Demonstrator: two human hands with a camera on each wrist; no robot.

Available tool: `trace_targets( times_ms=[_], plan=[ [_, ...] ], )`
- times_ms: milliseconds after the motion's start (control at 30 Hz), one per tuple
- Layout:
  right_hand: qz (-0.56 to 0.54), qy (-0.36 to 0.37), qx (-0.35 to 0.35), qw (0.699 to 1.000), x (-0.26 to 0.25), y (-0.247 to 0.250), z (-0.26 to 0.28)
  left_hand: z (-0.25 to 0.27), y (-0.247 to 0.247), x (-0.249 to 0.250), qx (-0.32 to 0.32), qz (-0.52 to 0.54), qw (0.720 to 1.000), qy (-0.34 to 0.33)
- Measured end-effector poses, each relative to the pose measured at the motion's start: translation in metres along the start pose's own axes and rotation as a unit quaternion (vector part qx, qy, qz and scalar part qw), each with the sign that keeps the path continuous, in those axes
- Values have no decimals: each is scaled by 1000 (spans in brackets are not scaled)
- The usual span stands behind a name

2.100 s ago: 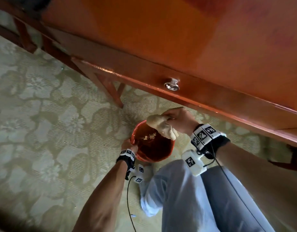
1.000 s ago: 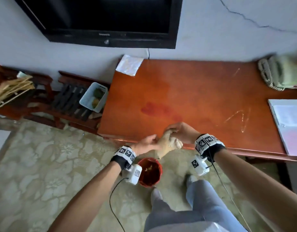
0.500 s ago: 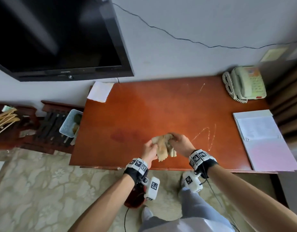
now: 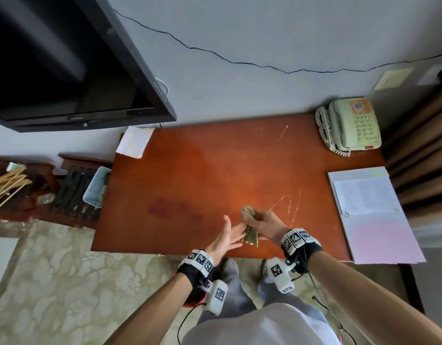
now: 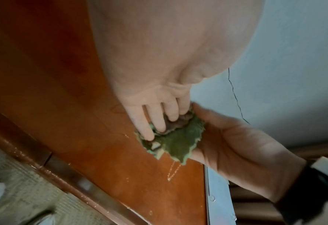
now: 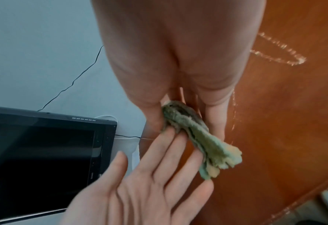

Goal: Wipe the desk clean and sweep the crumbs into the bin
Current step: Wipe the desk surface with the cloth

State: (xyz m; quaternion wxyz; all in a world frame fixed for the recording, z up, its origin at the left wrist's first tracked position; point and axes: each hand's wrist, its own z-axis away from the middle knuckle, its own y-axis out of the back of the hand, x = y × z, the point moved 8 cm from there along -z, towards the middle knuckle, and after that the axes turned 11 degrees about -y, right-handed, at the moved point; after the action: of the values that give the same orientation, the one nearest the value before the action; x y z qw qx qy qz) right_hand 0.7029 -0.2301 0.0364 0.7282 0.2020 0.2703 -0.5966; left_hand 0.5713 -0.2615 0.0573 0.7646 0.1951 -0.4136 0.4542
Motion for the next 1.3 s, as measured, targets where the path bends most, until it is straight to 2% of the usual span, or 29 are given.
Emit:
trace_targets(
  times_ms=[133, 233, 300, 333, 433, 567, 700, 833, 967, 1167, 1300],
  plan=[
    [34, -29, 58, 997, 24, 31, 6, -19, -3, -15, -45, -25, 998, 24],
    [57, -42, 156, 985, 44, 75, 18, -44, -15, -9, -83, -145, 986, 2],
    [98, -48, 252, 961, 55, 124, 28, -68, -10, 0, -47, -267, 962, -34],
    [113, -48, 303, 945, 59, 149, 35, -79, -1, 4, -13, -336, 940, -48],
    [177, -63, 429, 884, 78, 206, 43, -102, 28, 0, 56, -456, 887, -43],
    [220, -125, 478, 841, 102, 219, 37, -105, 60, -17, 68, -499, 864, -13],
    [271, -152, 484, 818, 112, 194, 15, -96, 105, -41, 56, -573, 816, 43],
    [284, -168, 468, 820, 106, 161, 3, -81, 149, -66, 44, -594, 797, 100],
    [339, -143, 408, 835, 96, 100, -22, -63, 182, -81, 57, -589, 799, 109],
    [387, -96, 332, 855, 65, -4, -58, -34, 225, -95, 102, -557, 816, 114],
    [455, -10, 253, 854, 35, -97, -83, -13, 250, -105, 126, -527, 834, 100]
  ],
)
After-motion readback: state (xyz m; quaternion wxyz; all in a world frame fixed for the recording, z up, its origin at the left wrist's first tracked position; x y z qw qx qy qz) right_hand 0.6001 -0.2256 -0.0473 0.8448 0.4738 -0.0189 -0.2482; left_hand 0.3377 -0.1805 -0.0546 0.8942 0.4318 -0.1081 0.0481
